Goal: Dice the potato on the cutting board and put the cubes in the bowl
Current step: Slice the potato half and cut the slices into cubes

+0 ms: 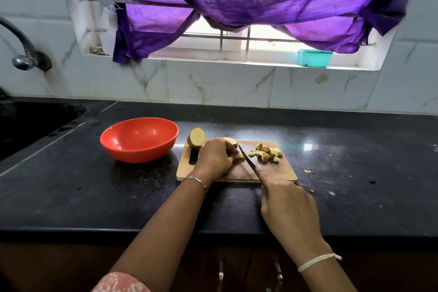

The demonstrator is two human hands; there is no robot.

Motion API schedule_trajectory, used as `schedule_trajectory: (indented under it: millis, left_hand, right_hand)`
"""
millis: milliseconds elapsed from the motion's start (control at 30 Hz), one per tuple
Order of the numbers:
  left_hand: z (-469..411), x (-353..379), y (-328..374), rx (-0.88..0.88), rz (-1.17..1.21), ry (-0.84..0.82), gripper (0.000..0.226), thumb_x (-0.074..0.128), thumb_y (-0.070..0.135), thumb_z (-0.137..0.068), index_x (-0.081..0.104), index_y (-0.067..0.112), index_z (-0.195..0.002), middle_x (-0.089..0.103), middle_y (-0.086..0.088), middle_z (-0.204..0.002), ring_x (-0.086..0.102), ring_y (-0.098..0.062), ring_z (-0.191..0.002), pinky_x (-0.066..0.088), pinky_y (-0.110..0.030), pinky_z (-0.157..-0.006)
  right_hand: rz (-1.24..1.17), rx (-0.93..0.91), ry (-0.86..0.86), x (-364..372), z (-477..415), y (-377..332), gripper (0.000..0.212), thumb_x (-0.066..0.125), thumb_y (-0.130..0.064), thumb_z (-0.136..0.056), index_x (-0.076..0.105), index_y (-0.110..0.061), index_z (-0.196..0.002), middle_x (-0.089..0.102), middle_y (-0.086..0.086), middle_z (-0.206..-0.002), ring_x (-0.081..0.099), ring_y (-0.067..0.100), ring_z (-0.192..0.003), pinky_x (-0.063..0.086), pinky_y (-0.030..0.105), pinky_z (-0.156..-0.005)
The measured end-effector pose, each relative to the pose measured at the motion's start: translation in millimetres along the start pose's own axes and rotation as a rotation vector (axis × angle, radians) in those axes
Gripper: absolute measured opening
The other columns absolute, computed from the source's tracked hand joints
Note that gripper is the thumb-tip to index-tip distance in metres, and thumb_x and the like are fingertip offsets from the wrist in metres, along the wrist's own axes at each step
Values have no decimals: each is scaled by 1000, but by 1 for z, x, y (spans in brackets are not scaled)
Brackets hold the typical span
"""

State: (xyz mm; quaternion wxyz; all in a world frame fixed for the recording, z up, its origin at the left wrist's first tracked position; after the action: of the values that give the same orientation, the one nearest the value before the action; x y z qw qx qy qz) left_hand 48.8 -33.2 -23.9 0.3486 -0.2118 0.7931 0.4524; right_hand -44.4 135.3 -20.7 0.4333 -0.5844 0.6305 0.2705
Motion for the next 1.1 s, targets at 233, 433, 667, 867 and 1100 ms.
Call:
schedule_trajectory:
  millis: [233,433,667,867,1100]
  left_hand:
    - [-1,2,0,4,13,-4,15,74,26,-84,77,21,-98,72,2,-105,62,-16,-94,50,-31,-89]
    - [-2,3,0,11,17,-24,16,75,31,-82,78,21,-95,72,3,-103,62,-16,-95,50,-34,-90]
    - [-3,2,-2,-3,10,-15,15,74,31,-83,78,22,-94,73,3,-100,63,-15,-91,50,-28,-87]
    - [-1,0,-3,-14,46,-11,17,74,33,-82,78,22,-95,74,4,-98,64,-13,-89,48,-23,-79]
    - [-1,1,-1,15,75,-17,17,73,31,-84,75,26,-100,73,8,-102,62,-5,-95,49,-26,-92]
  right_hand:
    - [4,-10,-7,2,-3,-3,49,40,-28,-99,34,-36,-146,67,-1,-107,64,18,-95,49,31,-75]
    - [10,-5,-33,10,-11,-7,51,38,-25,-98,32,-38,-147,65,-2,-110,62,18,-99,49,32,-78]
    - [223,-104,-73,8,-15,-20,56,34,-9,-99,23,-25,-152,65,-1,-109,64,20,-97,49,30,-72]
    - [291,-175,-89,3,-15,-13,58,30,-5,-100,15,-23,-153,64,0,-112,64,21,-97,46,31,-69]
    - [215,-31,-8,-3,-9,14,62,41,-18,-96,19,-34,-152,64,-4,-108,65,18,-92,48,30,-69]
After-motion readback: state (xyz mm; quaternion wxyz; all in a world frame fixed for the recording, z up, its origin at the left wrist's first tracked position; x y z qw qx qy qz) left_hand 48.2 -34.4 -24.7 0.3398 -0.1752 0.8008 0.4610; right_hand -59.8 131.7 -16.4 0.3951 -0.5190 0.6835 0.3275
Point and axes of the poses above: each hand's wrist, its own z-axis away from the middle knuckle, its own x-axis out of the palm, y = z × x, the point moved 4 cm from there along -z, towards the middle knuckle
